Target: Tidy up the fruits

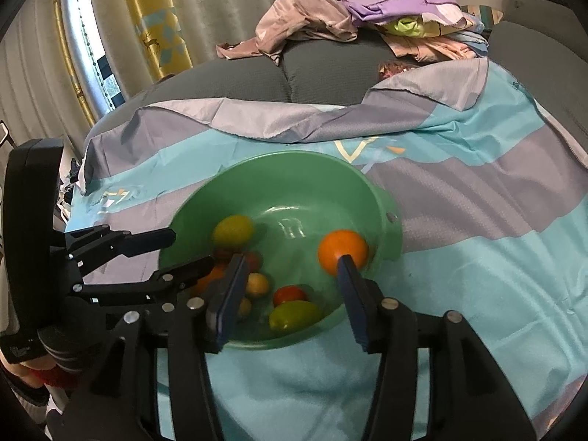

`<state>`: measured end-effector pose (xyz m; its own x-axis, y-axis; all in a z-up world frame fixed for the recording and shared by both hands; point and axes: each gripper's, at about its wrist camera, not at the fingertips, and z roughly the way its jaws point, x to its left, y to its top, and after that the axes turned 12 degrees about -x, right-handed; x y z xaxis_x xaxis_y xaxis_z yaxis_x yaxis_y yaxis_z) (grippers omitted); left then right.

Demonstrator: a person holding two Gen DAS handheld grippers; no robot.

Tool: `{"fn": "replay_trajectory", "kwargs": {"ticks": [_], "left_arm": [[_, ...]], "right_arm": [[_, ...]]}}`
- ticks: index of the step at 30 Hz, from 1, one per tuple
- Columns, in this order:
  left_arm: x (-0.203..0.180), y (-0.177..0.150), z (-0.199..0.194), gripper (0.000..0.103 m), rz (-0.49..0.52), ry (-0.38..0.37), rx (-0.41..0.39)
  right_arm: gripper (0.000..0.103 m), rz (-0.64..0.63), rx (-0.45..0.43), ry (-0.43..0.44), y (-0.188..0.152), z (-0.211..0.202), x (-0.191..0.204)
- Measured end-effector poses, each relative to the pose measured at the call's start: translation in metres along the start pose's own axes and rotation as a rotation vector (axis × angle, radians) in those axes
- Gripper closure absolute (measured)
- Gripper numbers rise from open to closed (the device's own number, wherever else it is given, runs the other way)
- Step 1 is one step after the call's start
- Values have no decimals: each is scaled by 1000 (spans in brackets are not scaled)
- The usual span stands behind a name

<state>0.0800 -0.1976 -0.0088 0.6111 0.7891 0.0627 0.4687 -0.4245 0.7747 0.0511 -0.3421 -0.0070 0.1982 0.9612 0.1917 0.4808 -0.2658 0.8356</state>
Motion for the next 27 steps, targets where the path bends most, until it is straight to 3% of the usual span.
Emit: {"fn": "replay_trajectory", "kwargs": {"ticks": [7,9,13,16,27], "left_arm": [[8,-2,-25,28,-36,21,-18],[11,-3,-34,27,-44,29,-22],[12,-3,-51,26,-53,44,-33],[12,0,-63,26,-60,62,-36],[8,14,-90,26,-94,53,-30]], "right_arm": [[36,-1,-27,-9,5,-22,5],[35,-6,-31,-8,6,-29,7],[18,-21,-39,-32,10,-42,12],[11,-27,-39,-38,15,-50,14],[9,-36,-14,-20,27,-74,15]]}}
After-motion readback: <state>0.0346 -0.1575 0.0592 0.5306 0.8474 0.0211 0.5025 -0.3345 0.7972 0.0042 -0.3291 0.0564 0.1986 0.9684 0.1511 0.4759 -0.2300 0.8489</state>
